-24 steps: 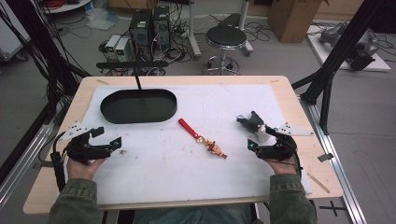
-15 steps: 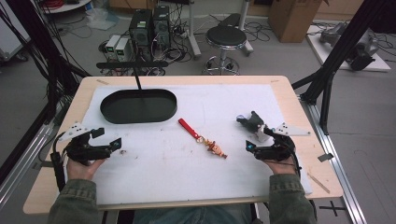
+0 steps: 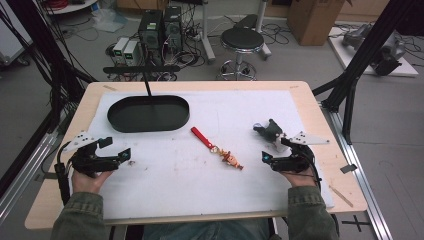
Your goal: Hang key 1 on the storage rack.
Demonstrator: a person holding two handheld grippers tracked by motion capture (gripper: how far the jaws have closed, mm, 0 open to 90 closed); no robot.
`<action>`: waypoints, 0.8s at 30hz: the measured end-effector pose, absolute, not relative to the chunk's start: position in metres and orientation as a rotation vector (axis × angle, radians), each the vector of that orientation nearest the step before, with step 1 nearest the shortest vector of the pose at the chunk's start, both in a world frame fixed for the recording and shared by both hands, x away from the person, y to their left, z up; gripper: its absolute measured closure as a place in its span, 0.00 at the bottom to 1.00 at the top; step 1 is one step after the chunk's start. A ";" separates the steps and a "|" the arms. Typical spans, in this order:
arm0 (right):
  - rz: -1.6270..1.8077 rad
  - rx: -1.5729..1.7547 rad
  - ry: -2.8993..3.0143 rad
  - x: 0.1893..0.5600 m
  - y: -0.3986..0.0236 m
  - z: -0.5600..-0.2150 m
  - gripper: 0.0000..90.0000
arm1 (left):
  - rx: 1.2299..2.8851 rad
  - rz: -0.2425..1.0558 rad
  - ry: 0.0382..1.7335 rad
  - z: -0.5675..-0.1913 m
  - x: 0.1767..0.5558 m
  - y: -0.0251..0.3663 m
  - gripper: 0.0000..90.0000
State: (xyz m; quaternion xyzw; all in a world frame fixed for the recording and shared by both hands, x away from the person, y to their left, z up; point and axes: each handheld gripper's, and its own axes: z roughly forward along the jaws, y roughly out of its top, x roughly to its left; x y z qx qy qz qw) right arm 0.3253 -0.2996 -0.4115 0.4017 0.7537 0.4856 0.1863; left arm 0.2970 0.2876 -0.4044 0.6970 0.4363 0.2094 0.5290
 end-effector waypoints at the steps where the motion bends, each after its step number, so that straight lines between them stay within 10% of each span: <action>1: 1.366 1.145 2.132 0.325 -0.299 -0.412 0.01 | 1.664 0.501 1.042 -0.404 0.297 0.288 0.10; 24: 1.254 1.049 2.342 0.358 -0.243 -0.382 0.01 | 1.669 0.497 1.046 -0.405 0.297 0.288 0.10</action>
